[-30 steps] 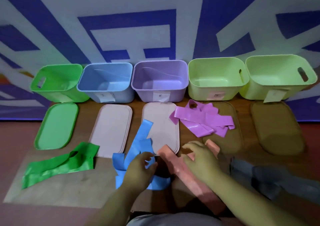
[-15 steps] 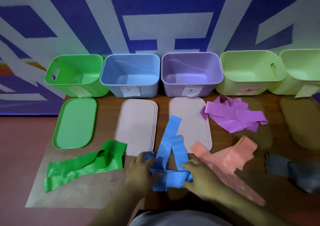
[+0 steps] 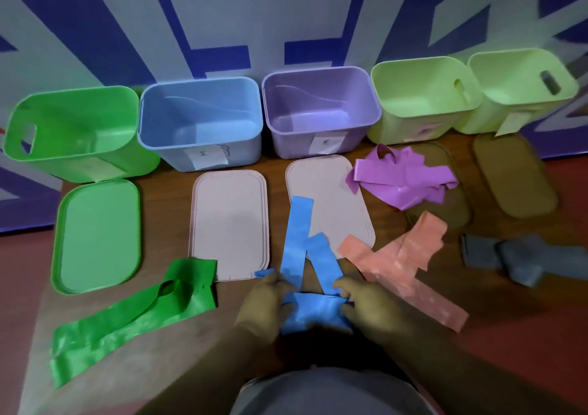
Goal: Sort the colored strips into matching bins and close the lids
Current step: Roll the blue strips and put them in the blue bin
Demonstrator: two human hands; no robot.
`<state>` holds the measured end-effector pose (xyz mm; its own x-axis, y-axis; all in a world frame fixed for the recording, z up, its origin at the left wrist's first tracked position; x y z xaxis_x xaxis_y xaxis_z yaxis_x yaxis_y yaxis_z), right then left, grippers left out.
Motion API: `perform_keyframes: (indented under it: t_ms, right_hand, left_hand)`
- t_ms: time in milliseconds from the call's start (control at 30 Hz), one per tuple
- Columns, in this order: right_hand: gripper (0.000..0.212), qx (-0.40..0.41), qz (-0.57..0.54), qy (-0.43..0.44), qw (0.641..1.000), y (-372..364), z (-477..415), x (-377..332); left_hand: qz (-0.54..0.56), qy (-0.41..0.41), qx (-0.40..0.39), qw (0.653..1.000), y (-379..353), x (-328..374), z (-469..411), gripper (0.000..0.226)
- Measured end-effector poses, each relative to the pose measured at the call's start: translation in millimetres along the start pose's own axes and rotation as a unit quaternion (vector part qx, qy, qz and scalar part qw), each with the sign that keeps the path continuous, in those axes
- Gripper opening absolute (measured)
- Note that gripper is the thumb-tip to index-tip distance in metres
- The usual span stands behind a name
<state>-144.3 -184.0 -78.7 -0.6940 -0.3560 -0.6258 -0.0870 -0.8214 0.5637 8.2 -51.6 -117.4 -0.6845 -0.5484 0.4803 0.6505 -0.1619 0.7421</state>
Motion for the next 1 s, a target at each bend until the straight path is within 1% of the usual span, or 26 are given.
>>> perform_keyframes:
  t_ms: [100, 200, 267, 333, 433, 500, 600, 667, 700, 800, 900, 1000]
  right_hand:
    - [0.035, 0.005, -0.035, 0.023, 0.999, 6.1, -1.7, -7.1]
    - [0.033, 0.028, -0.102, 0.067, 0.992, 22.5, -1.8, -30.5]
    - [0.037, 0.028, -0.147, 0.083, 0.985, 29.1, -4.8, -49.8]
    - [0.041, 0.016, -0.173, 0.102, 0.979, 30.4, -10.3, -71.2]
    - [0.051, -0.009, -0.213, 0.131, 0.968, 29.1, -18.0, -99.5]
    - [0.057, -0.027, -0.247, 0.133, 0.96, 28.0, -23.5, -110.7]
    - [0.065, -0.065, -0.279, 0.14, 0.948, 29.0, -29.9, -118.7]
    - [0.068, -0.099, -0.265, 0.14, 0.949, 31.1, -33.3, -117.8]
    - [0.067, -0.116, -0.249, 0.136, 0.952, 31.5, -36.2, -114.3]
    - [0.07, -0.145, -0.187, 0.104, 0.966, 30.3, -45.6, -93.5]
    - [0.065, -0.141, -0.137, 0.072, 0.978, 26.0, -51.7, -71.6]
    - [0.061, -0.122, -0.131, 0.054, 0.982, 22.8, -54.7, -58.4]
  left_hand:
    - [0.075, 0.022, 0.029, 0.997, 14.1, 2.3, 5.4, 0.029]
    - [0.18, 0.062, 0.097, 0.977, 39.5, 0.2, 22.8, 0.033]
    - [0.209, 0.084, 0.142, 0.964, 58.5, -2.4, 35.7, 0.04]
    - [0.219, 0.103, 0.173, 0.955, 75.9, -3.7, 46.3, 0.037]
    - [0.236, 0.115, 0.184, 0.947, 93.6, -1.4, 60.7, 0.028]
    - [0.258, 0.114, 0.19, 0.941, 104.1, 1.1, 70.2, 0.022]
    - [0.284, 0.105, 0.187, 0.935, 112.5, 2.3, 79.2, 0.023]
    - [0.282, 0.115, 0.197, 0.932, 113.9, 0.4, 80.3, 0.023]
    - [0.263, 0.128, 0.206, 0.934, 112.8, -1.2, 79.2, 0.025]
    - [0.205, 0.166, 0.218, 0.94, 98.4, -6.1, 70.0, 0.039]
    - [0.138, 0.169, 0.188, 0.958, 75.9, -6.4, 56.6, 0.044]
    - [0.135, 0.169, 0.16, 0.963, 62.1, -4.2, 53.5, 0.04]
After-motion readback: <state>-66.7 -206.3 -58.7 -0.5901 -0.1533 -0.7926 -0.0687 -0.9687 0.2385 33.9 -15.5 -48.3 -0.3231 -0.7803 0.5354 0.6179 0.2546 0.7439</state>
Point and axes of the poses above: each hand's wrist, its own z-axis away from the middle knuckle, its own y-axis out of the back of the hand, x = y × z, the point moved 7 cm from there along -z, towards the middle knuckle, and after that the axes turned 10 degrees about -z, right-handed, at the moved point
